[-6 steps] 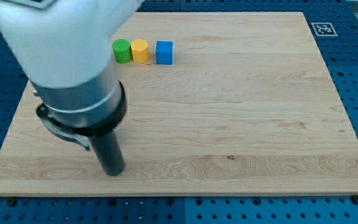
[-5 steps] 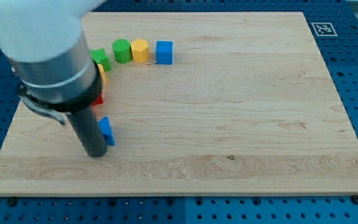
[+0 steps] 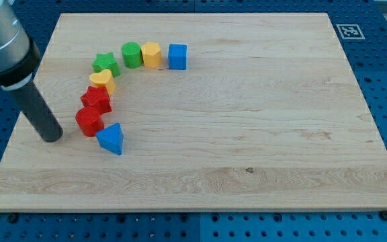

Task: Separate the red blocks

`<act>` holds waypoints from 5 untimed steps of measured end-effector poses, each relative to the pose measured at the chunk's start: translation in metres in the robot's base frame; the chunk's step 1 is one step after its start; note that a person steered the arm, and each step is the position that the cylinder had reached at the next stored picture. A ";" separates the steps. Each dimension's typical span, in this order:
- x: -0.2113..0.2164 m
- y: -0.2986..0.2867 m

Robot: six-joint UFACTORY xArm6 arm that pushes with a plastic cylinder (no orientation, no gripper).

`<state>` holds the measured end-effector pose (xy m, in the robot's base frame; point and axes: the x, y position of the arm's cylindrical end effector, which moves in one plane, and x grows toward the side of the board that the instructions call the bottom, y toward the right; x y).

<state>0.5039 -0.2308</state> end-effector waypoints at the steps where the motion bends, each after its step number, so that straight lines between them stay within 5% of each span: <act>1: -0.002 0.007; 5: -0.054 0.077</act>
